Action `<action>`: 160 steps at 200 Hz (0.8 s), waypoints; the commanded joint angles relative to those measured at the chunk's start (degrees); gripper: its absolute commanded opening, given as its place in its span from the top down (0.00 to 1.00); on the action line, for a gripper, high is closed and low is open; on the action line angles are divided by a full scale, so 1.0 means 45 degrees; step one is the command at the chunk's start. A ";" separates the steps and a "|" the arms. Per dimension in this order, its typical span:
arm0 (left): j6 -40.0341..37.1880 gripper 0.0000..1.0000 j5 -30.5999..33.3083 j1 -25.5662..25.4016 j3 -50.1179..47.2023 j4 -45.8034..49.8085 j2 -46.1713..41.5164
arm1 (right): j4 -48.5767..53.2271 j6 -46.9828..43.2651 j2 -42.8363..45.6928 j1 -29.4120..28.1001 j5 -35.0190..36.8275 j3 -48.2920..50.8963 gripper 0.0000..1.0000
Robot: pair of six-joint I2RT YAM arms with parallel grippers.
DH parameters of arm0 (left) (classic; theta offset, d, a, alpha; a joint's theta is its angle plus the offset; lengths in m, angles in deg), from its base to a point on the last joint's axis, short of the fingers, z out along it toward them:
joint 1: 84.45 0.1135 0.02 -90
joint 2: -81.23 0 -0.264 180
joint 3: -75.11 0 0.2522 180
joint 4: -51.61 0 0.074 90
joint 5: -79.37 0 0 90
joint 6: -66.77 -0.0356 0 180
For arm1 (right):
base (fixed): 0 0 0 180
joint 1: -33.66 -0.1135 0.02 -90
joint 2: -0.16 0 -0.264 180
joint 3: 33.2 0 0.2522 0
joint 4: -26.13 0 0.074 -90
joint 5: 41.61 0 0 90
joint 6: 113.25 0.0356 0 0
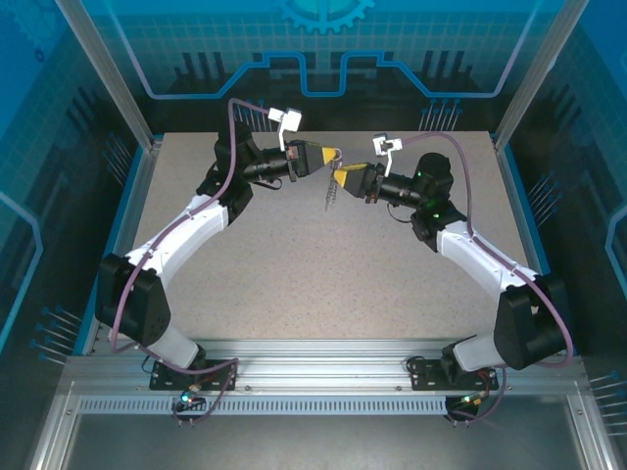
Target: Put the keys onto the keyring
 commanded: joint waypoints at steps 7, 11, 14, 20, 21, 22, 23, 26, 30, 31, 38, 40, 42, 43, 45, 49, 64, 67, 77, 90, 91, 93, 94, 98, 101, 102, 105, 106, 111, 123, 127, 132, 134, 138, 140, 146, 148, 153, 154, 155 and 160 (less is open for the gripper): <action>-0.0021 1.00 0.0233 -0.0087 -0.0005 -0.0562 -0.0463 | 0.0227 -0.0367 0.0057 -0.0162 0.0236 0.0065 0.82; -0.0011 1.00 0.0249 -0.0087 -0.0008 -0.0566 -0.0453 | 0.0256 -0.0408 0.0090 -0.0170 0.0239 0.0068 0.84; -0.0010 1.00 0.0266 -0.0087 -0.0028 -0.0586 -0.0459 | 0.0278 -0.0428 0.0111 -0.0172 0.0254 0.0076 0.84; 0.0018 1.00 0.0304 -0.0087 -0.0031 -0.0620 -0.0475 | 0.0320 -0.0464 0.0146 -0.0164 0.0263 0.0095 0.86; 0.0021 1.00 0.0307 -0.0087 -0.0040 -0.0623 -0.0479 | 0.0330 -0.0477 0.0151 -0.0168 0.0261 0.0096 0.87; 0.0022 1.00 0.0318 -0.0087 -0.0045 -0.0624 -0.0481 | 0.0355 -0.0483 0.0153 -0.0170 0.0260 0.0096 0.87; 0.0022 1.00 0.0334 -0.0087 -0.0047 -0.0625 -0.0481 | 0.0367 -0.0487 0.0164 -0.0171 0.0259 0.0106 0.87; 0.0033 1.00 0.0342 -0.0087 -0.0062 -0.0642 -0.0482 | 0.0392 -0.0506 0.0184 -0.0182 0.0264 0.0115 0.88; 0.0052 1.00 0.0361 -0.0087 -0.0071 -0.0663 -0.0480 | 0.0426 -0.0527 0.0204 -0.0191 0.0259 0.0116 0.90; 0.0047 1.00 0.0365 -0.0087 -0.0080 -0.0673 -0.0481 | 0.0432 -0.0538 0.0209 -0.0191 0.0259 0.0116 0.90; 0.0077 1.00 0.0435 -0.0087 -0.0109 -0.0718 -0.0494 | 0.0483 -0.0568 0.0238 -0.0191 0.0265 0.0135 0.93; 0.0100 1.00 0.0449 -0.0087 -0.0133 -0.0731 -0.0500 | 0.0498 -0.0587 0.0250 -0.0201 0.0261 0.0136 0.93; 0.0101 1.00 0.0462 -0.0087 -0.0149 -0.0754 -0.0501 | 0.0521 -0.0602 0.0253 -0.0199 0.0269 0.0136 0.94; 0.0101 1.00 0.0464 -0.0087 -0.0158 -0.0768 -0.0502 | 0.0528 -0.0605 0.0263 -0.0195 0.0274 0.0136 0.94; 0.0111 1.00 0.0490 -0.0087 -0.0160 -0.0788 -0.0502 | 0.0548 -0.0616 0.0271 -0.0197 0.0277 0.0136 0.95; 0.0137 1.00 0.0518 -0.0087 -0.0185 -0.0833 -0.0514 | 0.0594 -0.0650 0.0288 -0.0225 0.0269 0.0136 0.96; 0.0269 1.00 0.0630 -0.0087 -0.0299 -0.1075 -0.0558 | 0.0755 -0.0742 0.0328 -0.0268 0.0264 0.0116 1.00; 0.0308 1.00 0.0650 -0.0087 -0.0337 -0.1131 -0.0560 | 0.0778 -0.0761 0.0322 -0.0286 0.0260 0.0116 1.00; 0.0382 1.00 0.0739 -0.0087 -0.0407 -0.1292 -0.0590 | 0.0874 -0.0831 0.0332 -0.0338 0.0280 0.0097 1.00; 0.0505 1.00 0.0823 -0.0096 -0.0512 -0.1514 -0.0619 | 0.0955 -0.0895 0.0331 -0.0458 0.0279 0.0044 1.00; 0.0518 1.00 0.0830 -0.0092 -0.0516 -0.1529 -0.0619 | 0.0960 -0.0897 0.0331 -0.0471 0.0279 0.0051 1.00; 0.0537 1.00 0.0821 -0.0088 -0.0532 -0.1564 -0.0619 | 0.0983 -0.0914 0.0322 -0.0491 0.0279 0.0031 1.00; 0.0544 1.00 0.0819 -0.0097 -0.0535 -0.1583 -0.0619 | 0.0984 -0.0917 0.0317 -0.0507 0.0288 0.0025 1.00; 0.0610 1.00 0.0835 -0.0096 -0.0555 -0.1645 -0.0619 | 0.1012 -0.0947 0.0315 -0.0564 0.0308 0.0002 1.00; 0.0619 1.00 0.0837 -0.0102 -0.0579 -0.1676 -0.0619 | 0.1039 -0.0974 0.0313 -0.0604 0.0309 -0.0015 1.00; 0.0624 1.00 0.0847 -0.0104 -0.0588 -0.1687 -0.0619 | 0.1061 -0.0986 0.0312 -0.0613 0.0313 -0.0018 1.00; 0.0643 1.00 0.0856 -0.0106 -0.0605 -0.1713 -0.0619 | 0.1092 -0.1021 0.0312 -0.0662 0.0300 -0.0047 1.00; 0.0655 1.00 0.0866 -0.0106 -0.0621 -0.1726 -0.0619 | 0.1116 -0.1029 0.0312 -0.0680 0.0299 -0.0053 1.00; 0.0676 1.00 0.0879 -0.0106 -0.0638 -0.1765 -0.0634 | 0.1183 -0.1101 0.0322 -0.0760 0.0298 -0.0105 1.00; 0.0668 1.00 0.0912 -0.0123 -0.0692 -0.1797 -0.0655 | 0.1470 -0.1313 0.0274 -0.0986 0.0298 -0.0246 1.00; 0.0675 1.00 0.0930 -0.0126 -0.0709 -0.1797 -0.0643 | 0.1540 -0.1387 0.0256 -0.1083 0.0302 -0.0291 1.00; 0.0668 1.00 0.0926 -0.0126 -0.0731 -0.1797 -0.0667 | 0.1681 -0.1483 0.0235 -0.1164 0.0298 -0.0363 1.00; 0.0668 1.00 0.0933 -0.0126 -0.0747 -0.1787 -0.0675 | 0.1745 -0.1524 0.0234 -0.1206 0.0303 -0.0380 1.00; 0.0668 1.00 0.0937 -0.0135 -0.0762 -0.1794 -0.0677 | 0.1834 -0.1603 0.0216 -0.1257 0.0343 -0.0426 1.00; 0.0677 1.00 0.0945 -0.0143 -0.0775 -0.1806 -0.0677 | 0.1871 -0.1647 0.0215 -0.1278 0.0348 -0.0444 1.00; 0.0668 1.00 0.0951 -0.0145 -0.0790 -0.1814 -0.0692 | 0.1974 -0.1718 0.0215 -0.1324 0.0399 -0.0440 1.00; 0.0677 1.00 0.0953 -0.0160 -0.0801 -0.1816 -0.0696 | 0.1989 -0.1730 0.0215 -0.1339 0.0406 -0.0448 1.00; 0.0668 1.00 0.0972 -0.0165 -0.0826 -0.1834 -0.0707 | 0.2010 -0.1739 0.0215 -0.1342 0.0432 -0.0442 1.00; 0.0668 1.00 0.0963 -0.0165 -0.0829 -0.1835 -0.0712 | 0.2015 -0.1740 0.0205 -0.1343 0.0433 -0.0436 1.00; 0.0668 1.00 0.0978 -0.0165 -0.0840 -0.1836 -0.0714 | 0.2027 -0.1740 0.0200 -0.1343 0.0424 -0.0434 1.00; 0.0671 1.00 0.0994 -0.0184 -0.0871 -0.1854 -0.0719 | 0.2053 -0.1759 0.0214 -0.1329 0.0462 -0.0415 1.00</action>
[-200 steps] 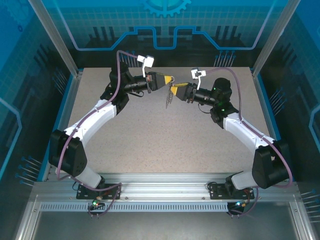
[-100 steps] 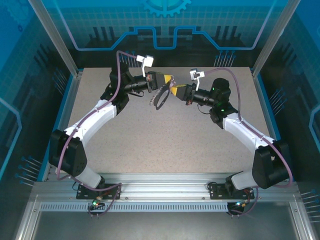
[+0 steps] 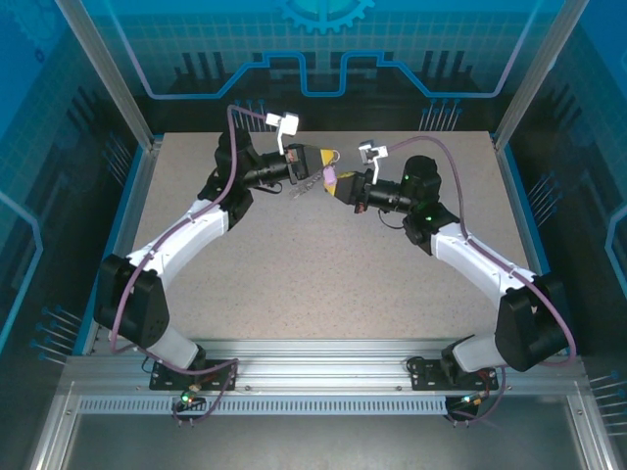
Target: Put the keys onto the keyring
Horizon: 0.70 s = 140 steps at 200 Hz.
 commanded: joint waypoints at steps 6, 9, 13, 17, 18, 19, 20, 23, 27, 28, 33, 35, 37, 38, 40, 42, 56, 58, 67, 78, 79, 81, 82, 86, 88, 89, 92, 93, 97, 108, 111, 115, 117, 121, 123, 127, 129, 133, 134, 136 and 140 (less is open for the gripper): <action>0.0221 1.00 0.0279 -0.0155 -0.0062 -0.1100 -0.0551 | 0.0836 -0.0578 0.0183 -0.0306 -0.0021 -0.0265 1.00; 0.0233 1.00 0.0292 -0.0164 -0.0070 -0.1124 -0.0552 | 0.0873 -0.0596 0.0190 -0.0282 -0.0006 -0.0265 1.00; 0.0250 1.00 0.0299 -0.0165 -0.0093 -0.1145 -0.0570 | 0.0903 -0.0599 0.0209 -0.0272 0.0021 -0.0251 1.00; 0.0265 1.00 0.0318 -0.0160 -0.0103 -0.1165 -0.0561 | 0.0908 -0.0599 0.0238 -0.0256 0.0032 -0.0217 1.00; 0.0263 1.00 0.0318 -0.0172 -0.0106 -0.1176 -0.0576 | 0.0908 -0.0599 0.0241 -0.0253 0.0032 -0.0214 1.00; 0.0261 1.00 0.0318 -0.0169 -0.0117 -0.1181 -0.0583 | 0.0908 -0.0599 0.0252 -0.0242 0.0042 -0.0213 1.00; 0.0270 1.00 0.0319 -0.0177 -0.0112 -0.1183 -0.0587 | 0.0909 -0.0599 0.0261 -0.0234 0.0049 -0.0202 1.00; 0.0286 1.00 0.0348 -0.0181 -0.0140 -0.1203 -0.0590 | 0.0909 -0.0589 0.0273 -0.0217 0.0037 -0.0185 1.00; 0.0297 1.00 0.0354 -0.0189 -0.0153 -0.1238 -0.0586 | 0.0937 -0.0593 0.0316 -0.0185 0.0046 -0.0161 1.00; 0.0308 1.00 0.0356 -0.0187 -0.0169 -0.1241 -0.0598 | 0.0942 -0.0596 0.0329 -0.0179 0.0049 -0.0157 1.00; 0.0318 1.00 0.0385 -0.0185 -0.0195 -0.1290 -0.0620 | 0.0991 -0.0600 0.0387 -0.0137 0.0063 -0.0120 1.00; 0.0318 1.00 0.0394 -0.0189 -0.0218 -0.1310 -0.0637 | 0.1012 -0.0599 0.0412 -0.0110 0.0055 -0.0106 1.00; 0.0318 1.00 0.0406 -0.0195 -0.0233 -0.1310 -0.0646 | 0.1032 -0.0599 0.0442 -0.0098 0.0077 -0.0097 0.99; 0.0318 1.00 0.0421 -0.0200 -0.0249 -0.1326 -0.0648 | 0.1066 -0.0609 0.0479 -0.0081 0.0078 -0.0071 0.96; 0.0318 1.00 0.0442 -0.0203 -0.0260 -0.1353 -0.0663 | 0.1085 -0.0613 0.0498 -0.0068 0.0075 -0.0063 0.95; 0.0328 1.00 0.0452 -0.0204 -0.0288 -0.1384 -0.0667 | 0.1124 -0.0617 0.0527 -0.0039 0.0082 -0.0043 0.93; 0.0441 1.00 0.0589 -0.0202 -0.0455 -0.1655 -0.0746 | 0.1479 -0.0787 0.0806 0.0110 0.0109 0.0123 0.72; 0.0461 1.00 0.0606 -0.0203 -0.0473 -0.1694 -0.0747 | 0.1520 -0.0822 0.0849 0.0142 0.0110 0.0160 0.70; 0.0561 1.00 0.0683 -0.0204 -0.0569 -0.1884 -0.0766 | 0.1748 -0.0937 0.1075 0.0273 0.0171 0.0375 0.65; 0.0732 1.00 0.0794 -0.0204 -0.0688 -0.2192 -0.0778 | 0.1836 -0.0962 0.1363 0.0509 0.0153 0.0689 0.63; 0.0750 1.00 0.0800 -0.0204 -0.0701 -0.2226 -0.0782 | 0.1841 -0.0976 0.1380 0.0530 0.0141 0.0727 0.63; 0.0788 1.00 0.0815 -0.0204 -0.0725 -0.2291 -0.0785 | 0.1869 -0.0986 0.1446 0.0545 0.0133 0.0794 0.63; 0.0797 1.00 0.0831 -0.0204 -0.0739 -0.2314 -0.0776 | 0.1877 -0.0988 0.1470 0.0577 0.0131 0.0828 0.63; 0.0856 1.00 0.0856 -0.0204 -0.0780 -0.2434 -0.0785 | 0.1926 -0.1002 0.1585 0.0681 0.0145 0.0963 0.63; 0.0902 1.00 0.0873 -0.0204 -0.0803 -0.2494 -0.0781 | 0.1954 -0.1012 0.1634 0.0710 0.0158 0.1029 0.63; 0.0923 1.00 0.0879 -0.0204 -0.0807 -0.2524 -0.0783 | 0.1959 -0.1010 0.1672 0.0738 0.0164 0.1063 0.63; 0.0965 1.00 0.0911 -0.0204 -0.0838 -0.2618 -0.0771 | 0.1980 -0.1004 0.1751 0.0820 0.0166 0.1171 0.63; 0.0984 1.00 0.0918 -0.0204 -0.0844 -0.2654 -0.0769 | 0.1981 -0.1007 0.1788 0.0842 0.0167 0.1202 0.63; 0.1052 1.00 0.0952 -0.0204 -0.0895 -0.2762 -0.0767 | 0.1983 -0.0994 0.1902 0.0946 0.0169 0.1341 0.63; 0.1256 1.00 0.1007 -0.0204 -0.0976 -0.3073 -0.0737 | 0.1949 -0.0886 0.2242 0.1231 0.0271 0.1526 0.63; 0.1290 1.00 0.1022 -0.0204 -0.0986 -0.3148 -0.0736 | 0.1927 -0.0832 0.2332 0.1309 0.0314 0.1692 0.63; 0.1373 1.00 0.1037 -0.0204 -0.1015 -0.3246 -0.0728 | 0.1896 -0.0755 0.2443 0.1405 0.0359 0.1892 0.63; 0.1412 1.00 0.1040 -0.0204 -0.1023 -0.3302 -0.0727 | 0.1873 -0.0716 0.2503 0.1452 0.0378 0.1911 0.63; 0.1465 1.00 0.1041 -0.0204 -0.1043 -0.3380 -0.0709 | 0.1821 -0.0643 0.2570 0.1556 0.0410 0.1905 0.63; 0.1508 1.00 0.1056 -0.0204 -0.1060 -0.3439 -0.0698 | 0.1786 -0.0600 0.2623 0.1603 0.0415 0.1904 0.63; 0.1565 1.00 0.1061 -0.0214 -0.1079 -0.3534 -0.0689 | 0.1740 -0.0523 0.2705 0.1651 0.0449 0.1889 0.63; 0.1592 1.00 0.1076 -0.0206 -0.1093 -0.3584 -0.0688 | 0.1717 -0.0482 0.2734 0.1700 0.0473 0.1866 0.63; 0.1639 1.00 0.1105 -0.0214 -0.1118 -0.3666 -0.0674 | 0.1710 -0.0436 0.2790 0.1751 0.0558 0.1776 0.63; 0.1653 1.00 0.1112 -0.0219 -0.1131 -0.3676 -0.0671 | 0.1710 -0.0420 0.2806 0.1756 0.0578 0.1759 0.63; 0.1677 1.00 0.1118 -0.0222 -0.1150 -0.3723 -0.0669 | 0.1709 -0.0393 0.2828 0.1784 0.0608 0.1697 0.63; 0.1719 1.00 0.1155 -0.0221 -0.1189 -0.3803 -0.0659 | 0.1724 -0.0356 0.2859 0.1799 0.0696 0.1665 0.63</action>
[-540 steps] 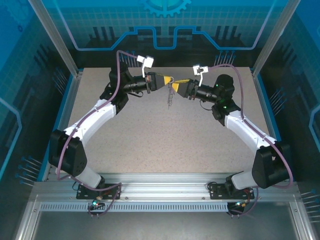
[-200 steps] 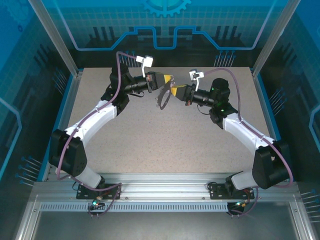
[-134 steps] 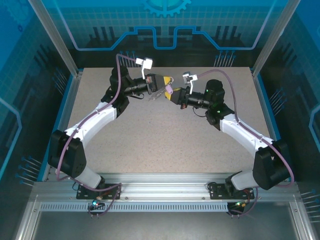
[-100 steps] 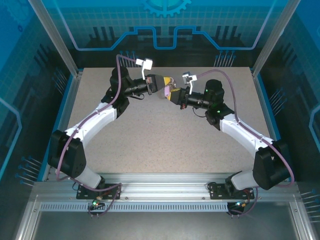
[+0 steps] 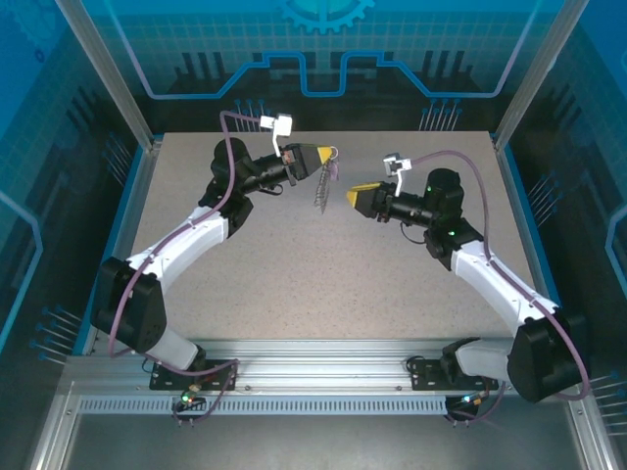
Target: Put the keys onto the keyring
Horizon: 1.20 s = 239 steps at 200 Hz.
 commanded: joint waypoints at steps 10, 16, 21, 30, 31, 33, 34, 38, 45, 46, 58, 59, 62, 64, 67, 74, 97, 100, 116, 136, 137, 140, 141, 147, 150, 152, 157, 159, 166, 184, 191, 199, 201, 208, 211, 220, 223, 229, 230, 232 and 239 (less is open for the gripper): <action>0.0650 1.00 0.0458 -0.0097 -0.0274 -0.1647 -0.0334 | -0.0059 0.0443 0.0543 0.0313 0.0569 -0.0666 0.63; 0.0690 1.00 0.0532 -0.0107 -0.0332 -0.1755 -0.0317 | -0.0127 0.0577 0.0488 0.0311 0.0732 -0.0886 0.63; 0.0729 1.00 0.0607 -0.0125 -0.0381 -0.1837 -0.0320 | -0.0273 0.0729 0.0431 0.0313 0.0848 -0.1059 0.63; 0.0797 1.00 0.0748 -0.0153 -0.0465 -0.1975 -0.0333 | -0.0572 0.1075 0.0266 0.0307 0.1104 -0.1317 0.63; 0.0805 1.00 0.0763 -0.0159 -0.0479 -0.1980 -0.0333 | -0.0611 0.1110 0.0257 0.0301 0.1126 -0.1343 0.63; 0.0811 1.00 0.0798 -0.0164 -0.0491 -0.2022 -0.0334 | -0.0689 0.1186 0.0215 0.0311 0.1176 -0.1412 0.62; 0.0812 1.00 0.0817 -0.0165 -0.0492 -0.2033 -0.0324 | -0.0728 0.1224 0.0192 0.0312 0.1191 -0.1439 0.62; 0.0847 1.00 0.0853 -0.0180 -0.0543 -0.2085 -0.0333 | -0.0894 0.1384 0.0099 0.0313 0.1280 -0.1540 0.62; 0.0898 1.00 0.0983 -0.0204 -0.0600 -0.2183 -0.0334 | -0.1160 0.1677 -0.0107 0.0314 0.1406 -0.1698 0.61; 0.0904 1.00 0.0997 -0.0214 -0.0606 -0.2191 -0.0334 | -0.1217 0.1695 -0.0135 0.0314 0.1433 -0.1729 0.60; 0.1015 1.00 0.1170 -0.0258 -0.0725 -0.2341 -0.0334 | -0.1960 0.2270 -0.0522 0.0304 0.1518 -0.1947 0.57; 0.1041 1.00 0.1189 -0.0261 -0.0727 -0.2348 -0.0334 | -0.2027 0.2323 -0.0558 0.0299 0.1518 -0.1951 0.57; 0.1071 1.00 0.1227 -0.0274 -0.0743 -0.2393 -0.0324 | -0.2223 0.2472 -0.0662 0.0312 0.1504 -0.1984 0.57; 0.1082 1.00 0.1256 -0.0281 -0.0761 -0.2423 -0.0331 | -0.2356 0.2561 -0.0727 0.0304 0.1486 -0.2011 0.57; 0.1113 1.00 0.1281 -0.0283 -0.0781 -0.2474 -0.0319 | -0.2574 0.2702 -0.0812 0.0303 0.1466 -0.2055 0.56; 0.1207 1.00 0.1320 -0.0302 -0.0821 -0.2580 -0.0304 | -0.3037 0.3009 -0.1029 0.0309 0.1427 -0.2126 0.55; 0.1311 1.00 0.1478 -0.0373 -0.0926 -0.2760 -0.0295 | -0.4198 0.3822 -0.1688 0.0209 0.1308 -0.2338 0.54; 0.1302 1.00 0.1495 -0.0380 -0.0924 -0.2765 -0.0295 | -0.4294 0.3878 -0.1753 0.0189 0.1304 -0.2372 0.54; 0.1341 1.00 0.1529 -0.0437 -0.0924 -0.2813 -0.0274 | -0.4629 0.4082 -0.2097 0.0001 0.1290 -0.2569 0.54; 0.1349 1.00 0.1560 -0.0471 -0.0924 -0.2836 -0.0255 | -0.4829 0.4188 -0.2411 -0.0292 0.1248 -0.2795 0.54; 0.1355 1.00 0.1559 -0.0475 -0.0924 -0.2840 -0.0255 | -0.4829 0.4180 -0.2420 -0.0302 0.1246 -0.2805 0.54; 0.1349 1.00 0.1559 -0.0478 -0.0924 -0.2834 -0.0255 | -0.4846 0.4179 -0.2442 -0.0342 0.1248 -0.2840 0.54; 0.1345 1.00 0.1558 -0.0478 -0.0924 -0.2839 -0.0246 | -0.4848 0.4176 -0.2455 -0.0356 0.1246 -0.2847 0.54; 0.1343 1.00 0.1558 -0.0478 -0.0924 -0.2839 -0.0255 | -0.4849 0.4171 -0.2486 -0.0424 0.1267 -0.2871 0.54; 0.1350 1.00 0.1576 -0.0478 -0.0941 -0.2843 -0.0255 | -0.4859 0.4146 -0.2504 -0.0472 0.1292 -0.2883 0.54; 0.1343 1.00 0.1577 -0.0473 -0.0943 -0.2839 -0.0255 | -0.4851 0.4147 -0.2506 -0.0498 0.1286 -0.2885 0.54; 0.1357 1.00 0.1578 -0.0478 -0.0943 -0.2838 -0.0255 | -0.4873 0.4139 -0.2543 -0.0547 0.1312 -0.2888 0.54; 0.1349 1.00 0.1583 -0.0478 -0.0943 -0.2842 -0.0270 | -0.4884 0.4140 -0.2545 -0.0570 0.1306 -0.2887 0.54; 0.1341 1.00 0.1597 -0.0473 -0.0943 -0.2844 -0.0274 | -0.4888 0.4116 -0.2575 -0.0622 0.1323 -0.2883 0.54; 0.1359 1.00 0.1607 -0.0498 -0.0950 -0.2844 -0.0275 | -0.4946 0.4151 -0.2605 -0.0738 0.1343 -0.2857 0.55; 0.1341 1.00 0.1605 -0.0498 -0.0962 -0.2851 -0.0270 | -0.4937 0.4120 -0.2605 -0.0770 0.1385 -0.2854 0.56; 0.1343 1.00 0.1616 -0.0498 -0.0963 -0.2857 -0.0258 | -0.4909 0.4104 -0.2622 -0.0799 0.1343 -0.2846 0.56; 0.1341 1.00 0.1617 -0.0498 -0.0963 -0.2862 -0.0256 | -0.4883 0.4102 -0.2624 -0.0809 0.1343 -0.2842 0.57; 0.1346 1.00 0.1617 -0.0498 -0.0963 -0.2865 -0.0255 | -0.4869 0.4076 -0.2624 -0.0829 0.1327 -0.2844 0.57; 0.1341 1.00 0.1612 -0.0500 -0.0963 -0.2864 -0.0253 | -0.4859 0.4075 -0.2624 -0.0830 0.1324 -0.2826 0.57; 0.1352 1.00 0.1615 -0.0516 -0.0958 -0.2875 -0.0255 | -0.4849 0.4056 -0.2644 -0.0863 0.1311 -0.2778 0.58; 0.1354 1.00 0.1614 -0.0507 -0.0945 -0.2874 -0.0255 | -0.4849 0.4056 -0.2654 -0.0876 0.1305 -0.2766 0.58; 0.1345 1.00 0.1607 -0.0500 -0.0943 -0.2879 -0.0237 | -0.4854 0.4056 -0.2673 -0.0896 0.1314 -0.2732 0.59; 0.1343 1.00 0.1612 -0.0499 -0.0943 -0.2881 -0.0236 | -0.4861 0.4066 -0.2668 -0.0896 0.1309 -0.2734 0.59; 0.1351 1.00 0.1616 -0.0503 -0.0953 -0.2873 -0.0226 | -0.4866 0.4058 -0.2665 -0.0897 0.1300 -0.2726 0.59; 0.1351 1.00 0.1617 -0.0511 -0.0929 -0.2873 -0.0216 | -0.4857 0.4039 -0.2679 -0.0916 0.1284 -0.2684 0.60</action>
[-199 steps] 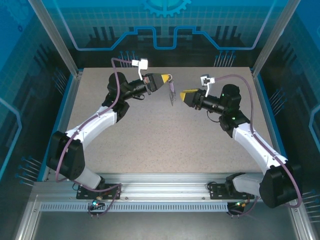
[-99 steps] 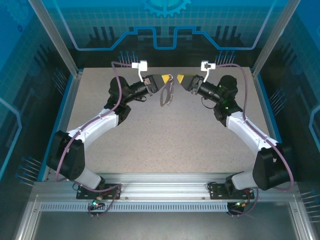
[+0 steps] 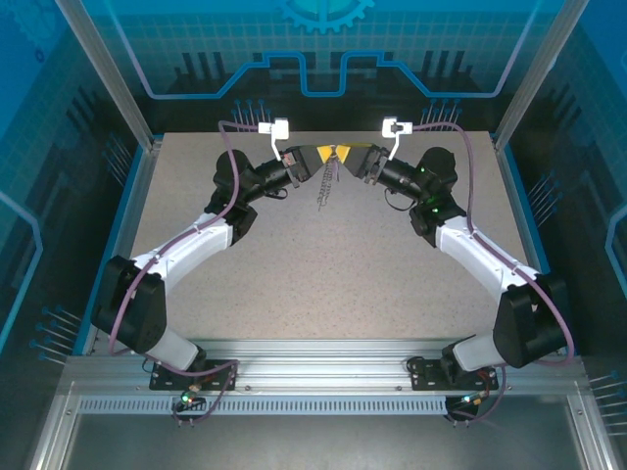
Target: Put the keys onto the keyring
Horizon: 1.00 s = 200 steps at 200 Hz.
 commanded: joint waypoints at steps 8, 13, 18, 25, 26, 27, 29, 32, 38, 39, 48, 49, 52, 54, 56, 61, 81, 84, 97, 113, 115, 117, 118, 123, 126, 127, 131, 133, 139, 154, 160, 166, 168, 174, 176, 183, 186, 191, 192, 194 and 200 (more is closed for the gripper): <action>0.0187 1.00 0.0225 -0.0108 0.0009 -0.0903 -0.0216 | -0.0473 0.0054 -0.0133 -0.0222 0.0080 -0.0128 0.61; 0.0177 1.00 0.0225 -0.0117 0.0013 -0.0908 -0.0197 | -0.0487 0.0063 -0.0133 -0.0237 0.0082 -0.0105 0.62; 0.0178 1.00 0.0209 -0.0128 0.0018 -0.0909 -0.0197 | -0.0483 0.0054 -0.0152 -0.0241 0.0080 -0.0094 0.63; 0.0175 1.00 0.0208 -0.0125 0.0023 -0.0896 -0.0182 | -0.0501 0.0054 -0.0152 -0.0241 0.0070 -0.0074 0.65; 0.0175 1.00 0.0208 -0.0127 0.0021 -0.0904 -0.0180 | -0.0502 0.0054 -0.0152 -0.0241 0.0065 -0.0074 0.65; 0.0175 1.00 0.0208 -0.0128 0.0029 -0.0897 -0.0178 | -0.0502 0.0054 -0.0162 -0.0251 0.0063 -0.0074 0.65; 0.0184 1.00 0.0208 -0.0128 0.0036 -0.0898 -0.0178 | -0.0502 0.0058 -0.0170 -0.0259 0.0061 -0.0079 0.66; 0.0178 1.00 0.0196 -0.0129 0.0038 -0.0907 -0.0177 | -0.0502 0.0054 -0.0172 -0.0261 0.0060 -0.0077 0.67; 0.0173 1.00 0.0208 -0.0126 0.0038 -0.0897 -0.0168 | -0.0502 0.0054 -0.0199 -0.0261 0.0055 -0.0079 0.69; 0.0174 1.00 0.0208 -0.0127 0.0038 -0.0904 -0.0163 | -0.0502 0.0064 -0.0195 -0.0261 0.0048 -0.0077 0.69; 0.0176 1.00 0.0208 -0.0129 0.0038 -0.0896 -0.0156 | -0.0502 0.0054 -0.0192 -0.0263 0.0027 -0.0094 0.72; 0.0185 1.00 0.0208 -0.0129 0.0038 -0.0903 -0.0157 | -0.0502 0.0063 -0.0192 -0.0272 0.0024 -0.0104 0.73; 0.0188 1.00 0.0208 -0.0129 0.0038 -0.0907 -0.0158 | -0.0502 0.0055 -0.0192 -0.0280 0.0021 -0.0100 0.74; 0.0178 1.00 0.0208 -0.0119 0.0038 -0.0910 -0.0148 | -0.0502 0.0054 -0.0201 -0.0280 0.0016 -0.0095 0.75; 0.0185 1.00 0.0208 -0.0126 0.0038 -0.0901 -0.0141 | -0.0492 0.0054 -0.0209 -0.0281 0.0005 -0.0094 0.75; 0.0175 1.00 0.0203 -0.0129 0.0038 -0.0917 -0.0139 | -0.0483 0.0055 -0.0211 -0.0280 0.0003 -0.0112 0.77; 0.0182 1.00 0.0218 -0.0129 0.0058 -0.0915 -0.0119 | -0.0483 0.0054 -0.0255 -0.0281 -0.0047 -0.0133 0.86; 0.0188 1.00 0.0227 -0.0129 0.0075 -0.0919 -0.0119 | -0.0487 0.0036 -0.0251 -0.0281 -0.0041 -0.0150 0.88; 0.0188 1.00 0.0211 -0.0137 0.0096 -0.0907 -0.0097 | -0.0468 0.0019 -0.0250 -0.0266 -0.0071 -0.0152 0.93; 0.0175 1.00 0.0180 -0.0148 0.0154 -0.0874 -0.0076 | -0.0409 -0.0056 -0.0233 -0.0261 -0.0111 -0.0168 1.00; 0.0175 1.00 0.0182 -0.0148 0.0155 -0.0872 -0.0069 | -0.0391 -0.0062 -0.0231 -0.0261 -0.0105 -0.0180 1.00; 0.0160 1.00 0.0187 -0.0148 0.0170 -0.0857 -0.0062 | -0.0377 -0.0068 -0.0245 -0.0261 -0.0128 -0.0188 1.00; 0.0157 1.00 0.0178 -0.0148 0.0172 -0.0845 -0.0061 | -0.0361 -0.0085 -0.0248 -0.0261 -0.0131 -0.0200 1.00; 0.0151 1.00 0.0162 -0.0148 0.0192 -0.0783 -0.0060 | -0.0300 -0.0099 -0.0250 -0.0242 -0.0147 -0.0219 1.00; 0.0123 1.00 0.0168 -0.0148 0.0211 -0.0739 -0.0060 | -0.0247 -0.0141 -0.0250 -0.0225 -0.0164 -0.0248 1.00; 0.0119 1.00 0.0149 -0.0148 0.0222 -0.0717 -0.0050 | -0.0228 -0.0151 -0.0250 -0.0214 -0.0159 -0.0259 1.00; 0.0072 1.00 0.0135 -0.0148 0.0275 -0.0609 -0.0036 | -0.0155 -0.0202 -0.0272 -0.0203 -0.0188 -0.0289 1.00; 0.0051 1.00 0.0117 -0.0148 0.0298 -0.0552 -0.0040 | -0.0113 -0.0216 -0.0270 -0.0183 -0.0217 -0.0318 1.00; -0.0079 0.98 0.0064 -0.0148 0.0376 -0.0326 -0.0059 | 0.0020 -0.0314 -0.0303 -0.0121 -0.0296 -0.0393 1.00; -0.0520 0.77 -0.0015 -0.0112 0.0558 0.0353 -0.0133 | 0.0577 -0.0610 -0.0429 0.0101 -0.0636 -0.0733 1.00; -0.0716 0.71 -0.0058 -0.0073 0.0652 0.0654 -0.0165 | 0.0775 -0.0690 -0.0507 0.0207 -0.0839 -0.0882 1.00; -0.0922 0.64 -0.0099 -0.0040 0.0741 0.0966 -0.0224 | 0.0956 -0.0782 -0.0602 0.0339 -0.1086 -0.1055 1.00; -0.0974 0.61 -0.0122 -0.0023 0.0766 0.1072 -0.0233 | 0.1015 -0.0824 -0.0631 0.0382 -0.1178 -0.1115 1.00; -0.1183 0.56 -0.0212 0.0034 0.0883 0.1418 -0.0264 | 0.1229 -0.0931 -0.0740 0.0519 -0.1431 -0.1293 1.00; -0.1254 0.54 -0.0229 0.0054 0.0933 0.1532 -0.0253 | 0.1298 -0.0979 -0.0768 0.0559 -0.1504 -0.1345 1.00; -0.1485 0.50 -0.0339 0.0131 0.1078 0.1946 -0.0272 | 0.1588 -0.1154 -0.0880 0.0701 -0.1776 -0.1547 1.00; -0.1593 0.48 -0.0397 0.0170 0.1145 0.2105 -0.0275 | 0.1708 -0.1233 -0.0920 0.0765 -0.1898 -0.1625 1.00; -0.1731 0.46 -0.0489 0.0220 0.1241 0.2366 -0.0271 | 0.1914 -0.1375 -0.1002 0.0854 -0.2079 -0.1761 1.00; -0.1745 0.45 -0.0511 0.0231 0.1264 0.2388 -0.0273 | 0.1956 -0.1393 -0.1017 0.0882 -0.2123 -0.1777 1.00; -0.1824 0.44 -0.0548 0.0240 0.1307 0.2511 -0.0274 | 0.2027 -0.1456 -0.1037 0.0913 -0.2190 -0.1828 1.00; -0.2005 0.42 -0.0661 0.0314 0.1433 0.2809 -0.0275 | 0.2242 -0.1596 -0.1130 0.1013 -0.2383 -0.1949 1.00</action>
